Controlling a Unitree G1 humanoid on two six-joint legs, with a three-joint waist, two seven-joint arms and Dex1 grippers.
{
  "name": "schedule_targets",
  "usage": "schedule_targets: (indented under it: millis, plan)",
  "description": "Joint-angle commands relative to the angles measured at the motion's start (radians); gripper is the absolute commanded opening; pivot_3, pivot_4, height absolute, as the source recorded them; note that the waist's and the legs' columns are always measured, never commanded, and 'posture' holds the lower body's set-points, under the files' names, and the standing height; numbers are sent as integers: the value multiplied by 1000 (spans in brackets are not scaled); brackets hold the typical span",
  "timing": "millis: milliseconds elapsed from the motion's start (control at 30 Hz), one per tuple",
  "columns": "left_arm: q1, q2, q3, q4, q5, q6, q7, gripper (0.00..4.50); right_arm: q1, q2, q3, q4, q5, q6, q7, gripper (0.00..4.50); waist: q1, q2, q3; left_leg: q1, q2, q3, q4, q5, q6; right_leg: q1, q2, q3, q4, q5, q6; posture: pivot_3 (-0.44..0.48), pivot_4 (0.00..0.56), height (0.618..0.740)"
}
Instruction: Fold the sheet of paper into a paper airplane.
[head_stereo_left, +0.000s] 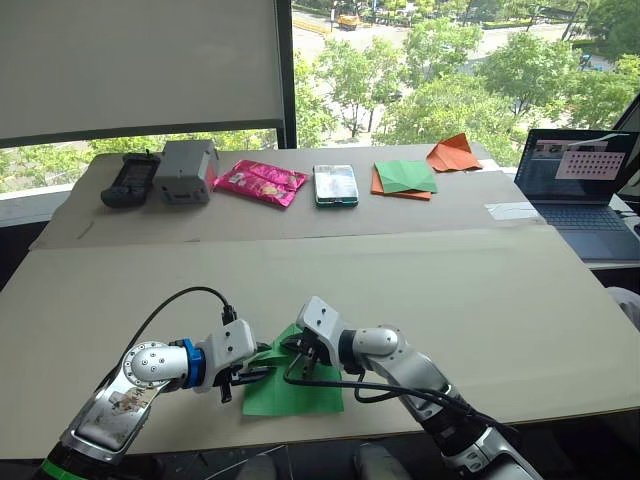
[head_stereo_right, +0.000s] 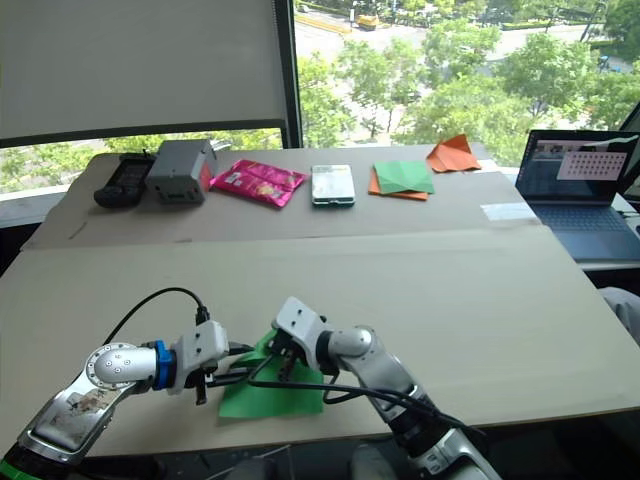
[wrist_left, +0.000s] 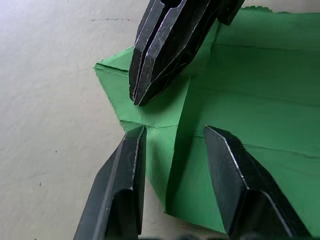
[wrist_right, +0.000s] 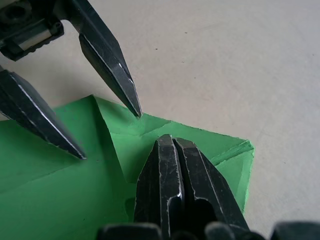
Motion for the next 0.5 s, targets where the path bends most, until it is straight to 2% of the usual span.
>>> schedule_targets:
  millis: [33,100,133,367,500]
  plan:
    - [-35,17,108,-3,-114,83,-25,2829,10,-11,15,31,-23,24,-11,0,2,1,0,0,0,0,0,0,0,0,0,0,0,0,0,0,150,740]
    - [-73,-1,119,32,-145,115,-21,2829,11,-13,14,28,-23,22,-12,0,4,0,0,0,-1,0,0,0,-1,1,-1,0,-1,0,0,0,150,740]
    - [-95,-14,104,56,-141,116,-17,2286,13,-15,14,23,-22,21,-11,0,4,0,0,0,-1,0,0,-1,-1,1,0,0,-1,0,0,0,150,740]
    - [-191,-92,4,171,-69,72,4,24,28,-26,10,10,-21,25,-16,0,3,-1,-1,0,-1,0,0,0,0,1,0,0,0,0,0,0,150,740]
    - [-253,-140,-56,244,-18,41,20,24,47,-42,11,-20,-22,39,-21,0,6,-2,-1,0,-1,0,1,0,0,2,0,0,-1,0,0,0,150,740]
